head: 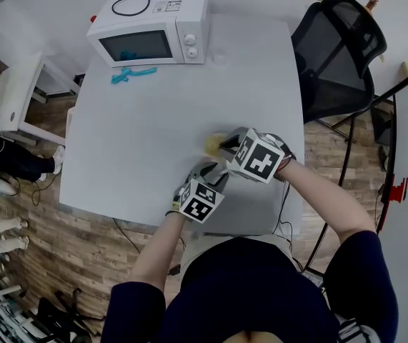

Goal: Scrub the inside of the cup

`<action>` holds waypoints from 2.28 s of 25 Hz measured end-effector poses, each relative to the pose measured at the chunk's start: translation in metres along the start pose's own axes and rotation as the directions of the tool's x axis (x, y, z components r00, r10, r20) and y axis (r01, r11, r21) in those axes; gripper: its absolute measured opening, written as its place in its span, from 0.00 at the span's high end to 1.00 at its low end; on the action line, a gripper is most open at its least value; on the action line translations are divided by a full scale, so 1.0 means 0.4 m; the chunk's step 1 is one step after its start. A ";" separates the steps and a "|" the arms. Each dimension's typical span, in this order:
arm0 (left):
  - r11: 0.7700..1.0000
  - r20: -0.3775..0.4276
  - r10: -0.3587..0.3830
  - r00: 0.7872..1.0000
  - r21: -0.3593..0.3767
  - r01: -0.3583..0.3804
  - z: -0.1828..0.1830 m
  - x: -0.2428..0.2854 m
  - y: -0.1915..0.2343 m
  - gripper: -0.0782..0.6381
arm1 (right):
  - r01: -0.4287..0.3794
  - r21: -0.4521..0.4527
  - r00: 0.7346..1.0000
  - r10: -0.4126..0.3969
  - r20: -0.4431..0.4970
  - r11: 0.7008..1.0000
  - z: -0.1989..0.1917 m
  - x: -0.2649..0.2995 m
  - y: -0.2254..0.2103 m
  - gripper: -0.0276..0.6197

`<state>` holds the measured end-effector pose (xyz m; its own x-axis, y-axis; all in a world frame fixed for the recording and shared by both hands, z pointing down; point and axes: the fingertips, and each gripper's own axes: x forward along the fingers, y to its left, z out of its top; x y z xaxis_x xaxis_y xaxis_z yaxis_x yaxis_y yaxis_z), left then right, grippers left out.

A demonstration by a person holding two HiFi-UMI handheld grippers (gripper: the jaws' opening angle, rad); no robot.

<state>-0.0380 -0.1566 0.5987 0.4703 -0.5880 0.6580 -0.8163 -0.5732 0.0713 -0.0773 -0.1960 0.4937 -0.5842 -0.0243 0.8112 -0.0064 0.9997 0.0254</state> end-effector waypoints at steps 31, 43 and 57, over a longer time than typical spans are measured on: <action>0.927 0.216 0.303 0.928 -0.292 -0.235 0.152 -0.215 -0.076 0.87 | 0.192 0.426 0.835 -0.375 0.402 0.884 -0.108 -0.276 0.105 0.91; 0.925 0.274 0.292 0.917 -0.326 -0.197 0.141 -0.285 -0.115 0.87 | 0.226 0.608 0.716 -0.552 0.426 0.762 -0.165 -0.348 0.175 0.91; 0.933 0.307 0.256 0.917 -0.328 -0.151 0.105 -0.344 -0.173 0.87 | 0.270 0.669 0.673 -0.633 0.384 0.693 -0.204 -0.381 0.276 0.91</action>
<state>-0.0319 -0.0600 0.4716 0.3247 -0.8609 0.3918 -0.9423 -0.2586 0.2127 0.0774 -0.0826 0.4207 -0.7004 -0.6451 0.3053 -0.7049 0.6922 -0.1545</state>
